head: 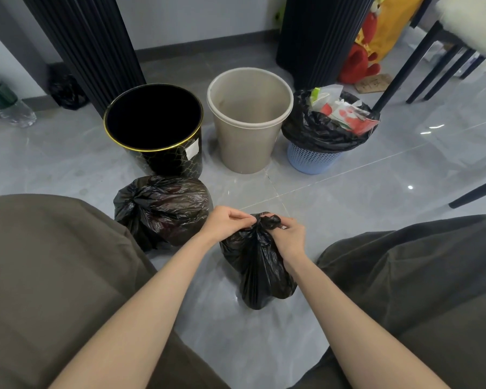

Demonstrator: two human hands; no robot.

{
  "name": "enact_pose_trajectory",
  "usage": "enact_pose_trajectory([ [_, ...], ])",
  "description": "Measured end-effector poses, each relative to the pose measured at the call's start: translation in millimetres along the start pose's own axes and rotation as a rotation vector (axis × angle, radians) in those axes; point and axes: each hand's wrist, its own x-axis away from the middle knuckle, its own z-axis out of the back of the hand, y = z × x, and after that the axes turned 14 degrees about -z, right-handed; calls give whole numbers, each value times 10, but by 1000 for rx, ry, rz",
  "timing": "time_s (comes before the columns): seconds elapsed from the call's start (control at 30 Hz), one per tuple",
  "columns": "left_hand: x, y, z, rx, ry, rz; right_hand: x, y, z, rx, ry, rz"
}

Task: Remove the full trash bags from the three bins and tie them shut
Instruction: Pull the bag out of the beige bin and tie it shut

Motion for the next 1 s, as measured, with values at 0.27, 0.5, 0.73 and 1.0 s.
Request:
enact_pose_trajectory([
  [0.27, 5, 9, 18, 56, -40, 106, -50, 1, 8, 16, -26, -32],
  [0.5, 15, -27, 41, 113, -65, 163, 13, -44, 35, -43, -140, -37],
  [0.73, 51, -76, 84, 188, -155, 190, 58, -96, 68, -17, -217, 1],
  [1.0, 82, 40, 84, 126, -129, 203, 66, -124, 125, -9, -262, 13],
])
